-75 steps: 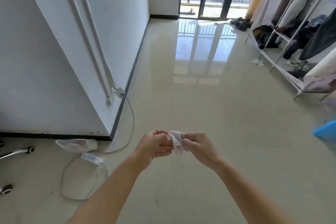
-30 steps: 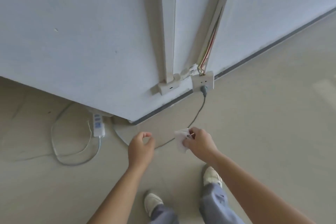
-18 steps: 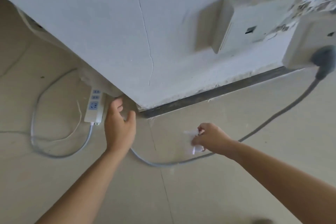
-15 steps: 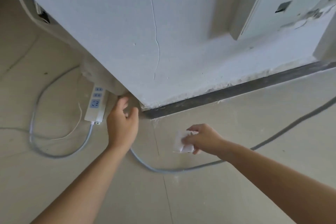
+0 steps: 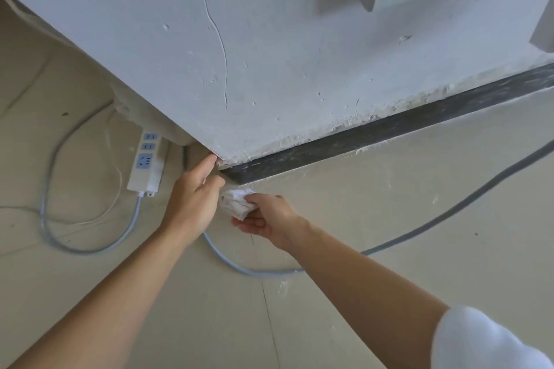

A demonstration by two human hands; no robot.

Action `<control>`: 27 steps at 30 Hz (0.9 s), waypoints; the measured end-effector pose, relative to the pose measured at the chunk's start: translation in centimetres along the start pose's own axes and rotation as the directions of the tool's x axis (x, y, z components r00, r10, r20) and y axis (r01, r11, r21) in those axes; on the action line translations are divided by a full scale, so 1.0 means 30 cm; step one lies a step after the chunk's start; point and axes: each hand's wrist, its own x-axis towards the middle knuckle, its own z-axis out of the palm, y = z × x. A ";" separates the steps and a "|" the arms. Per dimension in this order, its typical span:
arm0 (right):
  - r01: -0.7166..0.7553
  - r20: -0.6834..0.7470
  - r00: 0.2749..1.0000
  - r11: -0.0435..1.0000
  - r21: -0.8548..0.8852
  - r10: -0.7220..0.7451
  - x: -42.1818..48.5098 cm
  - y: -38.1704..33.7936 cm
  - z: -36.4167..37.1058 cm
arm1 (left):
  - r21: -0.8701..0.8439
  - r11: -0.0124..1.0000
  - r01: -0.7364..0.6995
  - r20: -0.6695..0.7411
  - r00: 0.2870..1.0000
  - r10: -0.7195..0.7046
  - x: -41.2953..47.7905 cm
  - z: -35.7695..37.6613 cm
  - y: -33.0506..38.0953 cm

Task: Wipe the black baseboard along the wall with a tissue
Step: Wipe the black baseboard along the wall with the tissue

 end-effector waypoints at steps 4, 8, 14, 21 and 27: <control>0.034 -0.060 0.998 0.988 0.152 -0.025 0.051 -0.006 0.051 | 0.038 0.999 0.031 -0.046 0.998 -0.029 0.006 0.012 0.001; 0.106 -0.059 0.994 0.944 0.313 -0.092 0.063 -0.014 0.067 | 0.062 0.996 0.066 -0.066 0.996 -0.062 -0.003 0.029 0.006; 0.190 -0.110 0.982 0.853 0.486 -0.155 0.002 -0.086 -0.035 | 0.055 0.993 0.103 -0.072 0.993 -0.098 0.000 0.028 0.002; 0.272 -0.399 0.897 0.948 0.167 -0.188 -0.109 -0.095 -0.107 | 0.009 0.991 0.131 -0.092 0.987 -0.130 0.012 0.015 -0.004; 0.089 -0.049 0.996 0.973 0.214 -0.080 -0.028 -0.001 0.115 | -0.070 0.986 0.151 -0.065 0.986 -0.156 -0.002 0.002 0.029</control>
